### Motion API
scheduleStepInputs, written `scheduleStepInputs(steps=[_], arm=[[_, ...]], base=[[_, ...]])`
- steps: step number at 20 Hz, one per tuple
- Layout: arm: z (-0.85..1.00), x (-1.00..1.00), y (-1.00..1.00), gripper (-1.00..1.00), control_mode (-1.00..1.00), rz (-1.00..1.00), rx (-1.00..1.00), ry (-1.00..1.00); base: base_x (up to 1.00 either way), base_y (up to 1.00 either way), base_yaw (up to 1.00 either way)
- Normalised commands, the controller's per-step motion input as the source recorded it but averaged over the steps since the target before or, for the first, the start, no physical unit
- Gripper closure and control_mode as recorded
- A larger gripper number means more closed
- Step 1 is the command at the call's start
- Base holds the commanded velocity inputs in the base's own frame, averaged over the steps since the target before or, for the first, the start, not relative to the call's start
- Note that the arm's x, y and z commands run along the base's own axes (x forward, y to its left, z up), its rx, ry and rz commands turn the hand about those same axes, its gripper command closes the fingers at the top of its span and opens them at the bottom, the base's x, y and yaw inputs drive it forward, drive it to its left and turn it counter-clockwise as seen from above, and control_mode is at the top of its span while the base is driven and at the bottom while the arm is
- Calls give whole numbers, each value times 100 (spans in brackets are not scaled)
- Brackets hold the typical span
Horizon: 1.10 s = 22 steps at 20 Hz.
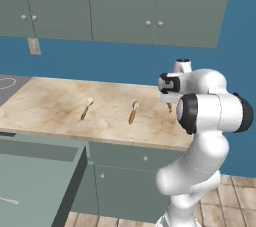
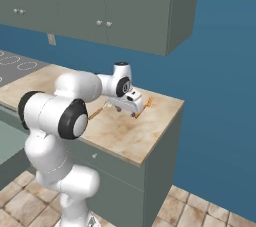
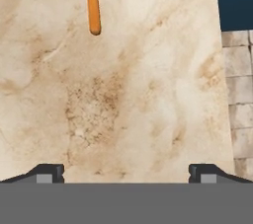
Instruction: Organize the utensils by type. Pick up the wooden spoons from the counter and place them in the open cabinet. Then pick up the metallic utensils from the counter and place them in the open drawer.
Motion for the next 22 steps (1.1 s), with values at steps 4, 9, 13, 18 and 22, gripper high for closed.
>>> scheduleStepInputs(steps=[4, 9, 13, 18, 22], arm=[[-18, 52, -20, -100, -100, 0, 0, 0], [-21, 53, -17, -100, -100, 0, 0, 0], [-26, 56, -17, -100, -100, 1, 0, 0], [-36, 58, -4, -100, -100, 1, 0, 0], [-36, 51, -6, -100, -100, 1, 0, 0]], base=[[0, 0, 0], [0, 0, 0], [0, 0, 0], [0, 0, 0], [0, 0, 0]])
